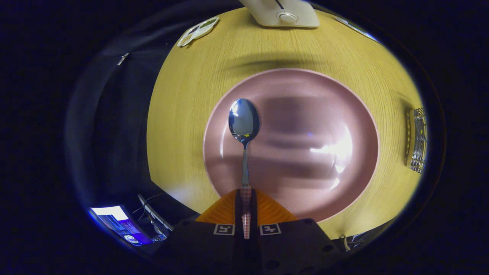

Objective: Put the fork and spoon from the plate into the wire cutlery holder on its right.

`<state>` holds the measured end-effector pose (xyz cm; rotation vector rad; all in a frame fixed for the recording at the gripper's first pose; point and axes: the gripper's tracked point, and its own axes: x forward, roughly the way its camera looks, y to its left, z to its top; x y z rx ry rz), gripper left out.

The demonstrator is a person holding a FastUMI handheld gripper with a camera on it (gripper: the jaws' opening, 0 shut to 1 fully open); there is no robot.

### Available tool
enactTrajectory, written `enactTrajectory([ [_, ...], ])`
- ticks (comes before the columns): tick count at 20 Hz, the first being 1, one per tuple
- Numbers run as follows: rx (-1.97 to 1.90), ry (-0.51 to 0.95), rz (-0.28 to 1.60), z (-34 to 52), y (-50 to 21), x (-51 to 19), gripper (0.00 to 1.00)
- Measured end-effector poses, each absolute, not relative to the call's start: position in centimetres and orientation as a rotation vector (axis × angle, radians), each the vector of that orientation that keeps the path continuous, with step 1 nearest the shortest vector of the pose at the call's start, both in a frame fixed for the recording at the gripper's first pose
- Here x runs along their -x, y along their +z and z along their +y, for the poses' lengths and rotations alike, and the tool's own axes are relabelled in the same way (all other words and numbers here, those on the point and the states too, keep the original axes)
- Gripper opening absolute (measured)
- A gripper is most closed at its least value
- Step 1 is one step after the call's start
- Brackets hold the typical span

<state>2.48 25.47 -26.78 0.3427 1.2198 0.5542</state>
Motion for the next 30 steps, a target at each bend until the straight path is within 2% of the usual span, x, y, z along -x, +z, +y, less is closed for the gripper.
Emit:
enactTrajectory([
  [8, -0.296, 0.656, 1.124, 16.8, -18.3, -1.0, 0.09],
  [14, -0.247, 0.593, 1.126, 5.6, -14.3, -0.7, 0.09],
  [18, -0.141, 0.503, 1.255, -1.5, -15.5, -0.2, 0.09],
  [23, 0.003, 0.463, 1.496, -6.3, -17.2, 0.6, 0.09],
  [30, 0.169, 0.399, 1.795, -7.8, -18.4, -0.6, 0.09],
])
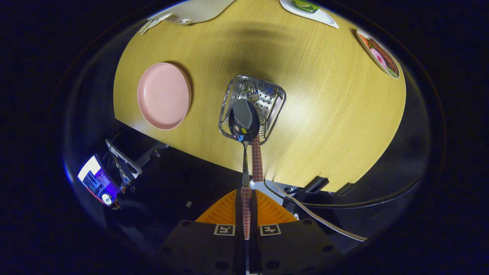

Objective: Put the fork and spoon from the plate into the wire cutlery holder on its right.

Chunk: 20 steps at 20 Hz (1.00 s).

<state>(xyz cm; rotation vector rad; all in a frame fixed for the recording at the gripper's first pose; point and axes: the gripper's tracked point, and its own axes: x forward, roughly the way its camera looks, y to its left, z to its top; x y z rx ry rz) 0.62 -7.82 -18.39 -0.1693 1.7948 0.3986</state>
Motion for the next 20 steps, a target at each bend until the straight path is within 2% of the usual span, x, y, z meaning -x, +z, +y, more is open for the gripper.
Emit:
enactTrajectory([
  [9, 0.256, 0.312, 1.965, -7.7, -20.1, -3.7, 0.10],
  [16, 0.205, 0.314, 1.931, -6.8, -21.6, -5.5, 0.16],
  [18, 0.194, 0.331, 1.910, -6.6, -21.1, -5.9, 0.19],
  [19, 0.185, 0.349, 1.888, -6.5, -20.8, -5.8, 0.30],
  [20, 0.184, 0.366, 1.851, -6.5, -20.6, -6.1, 0.36],
])
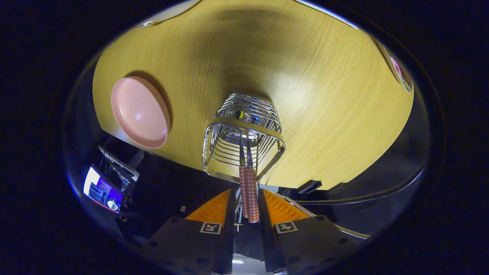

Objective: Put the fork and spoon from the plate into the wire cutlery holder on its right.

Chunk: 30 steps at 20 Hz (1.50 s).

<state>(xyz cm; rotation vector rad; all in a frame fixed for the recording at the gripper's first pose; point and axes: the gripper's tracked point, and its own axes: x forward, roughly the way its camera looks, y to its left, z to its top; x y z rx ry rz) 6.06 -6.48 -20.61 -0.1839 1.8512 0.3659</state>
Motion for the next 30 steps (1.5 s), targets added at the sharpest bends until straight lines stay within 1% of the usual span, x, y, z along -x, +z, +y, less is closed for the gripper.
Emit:
enactTrajectory([
  [1, 0.174, 0.384, 1.812, -6.4, -20.5, -6.1, 0.53],
  [2, 0.159, 0.401, 1.768, -6.7, -20.0, -5.9, 0.61],
  [3, 0.138, 0.415, 1.716, -6.5, -19.6, -6.3, 0.73],
  [6, 0.059, 0.442, 1.529, -5.2, -18.3, -7.4, 0.87],
  [7, 0.037, 0.434, 1.450, -5.3, -18.3, -7.4, 0.96],
  [8, 0.020, 0.423, 1.372, -5.4, -18.2, -7.5, 0.99],
  [9, 0.012, 0.408, 1.300, -5.4, -17.9, -7.7, 1.00],
  [15, -0.091, 0.324, 0.826, -4.7, -11.8, -7.7, 1.00],
  [21, -0.122, 0.239, 0.542, -3.9, -7.8, -5.4, 1.00],
  [24, -0.111, 0.220, 0.425, -2.4, -6.6, -3.6, 1.00],
  [30, -0.098, 0.183, 0.263, -0.8, -6.1, -2.0, 1.00],
])
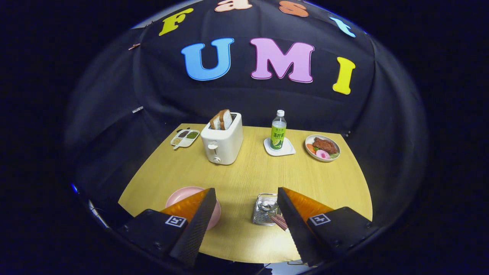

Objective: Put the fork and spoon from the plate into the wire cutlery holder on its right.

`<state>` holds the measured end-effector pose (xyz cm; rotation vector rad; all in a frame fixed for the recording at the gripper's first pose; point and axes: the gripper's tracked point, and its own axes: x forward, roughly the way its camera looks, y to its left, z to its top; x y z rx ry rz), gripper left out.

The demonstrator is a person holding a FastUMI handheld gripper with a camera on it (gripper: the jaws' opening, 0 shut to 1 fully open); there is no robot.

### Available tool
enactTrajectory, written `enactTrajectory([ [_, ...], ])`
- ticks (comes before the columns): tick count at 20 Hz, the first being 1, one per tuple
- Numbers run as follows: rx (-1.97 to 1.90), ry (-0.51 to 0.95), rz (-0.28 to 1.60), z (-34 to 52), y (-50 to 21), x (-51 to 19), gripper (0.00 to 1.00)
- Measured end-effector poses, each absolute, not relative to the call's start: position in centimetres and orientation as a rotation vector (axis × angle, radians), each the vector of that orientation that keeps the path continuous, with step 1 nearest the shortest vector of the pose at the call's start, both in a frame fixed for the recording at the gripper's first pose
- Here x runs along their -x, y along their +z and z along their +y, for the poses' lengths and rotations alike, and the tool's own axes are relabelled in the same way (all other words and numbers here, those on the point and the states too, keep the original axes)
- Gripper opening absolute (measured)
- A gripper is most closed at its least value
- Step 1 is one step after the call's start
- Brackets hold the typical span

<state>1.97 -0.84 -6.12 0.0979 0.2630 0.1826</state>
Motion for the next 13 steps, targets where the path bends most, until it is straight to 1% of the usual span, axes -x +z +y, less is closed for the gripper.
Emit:
enactTrajectory([
  [3, -0.089, 0.176, 0.235, -0.2, -6.6, -1.4, 1.00],
  [7, -0.085, 0.197, 0.250, 0.8, -7.4, -1.0, 1.00],
  [13, -0.085, 0.213, 0.223, 1.2, -6.6, -1.1, 1.00],
])
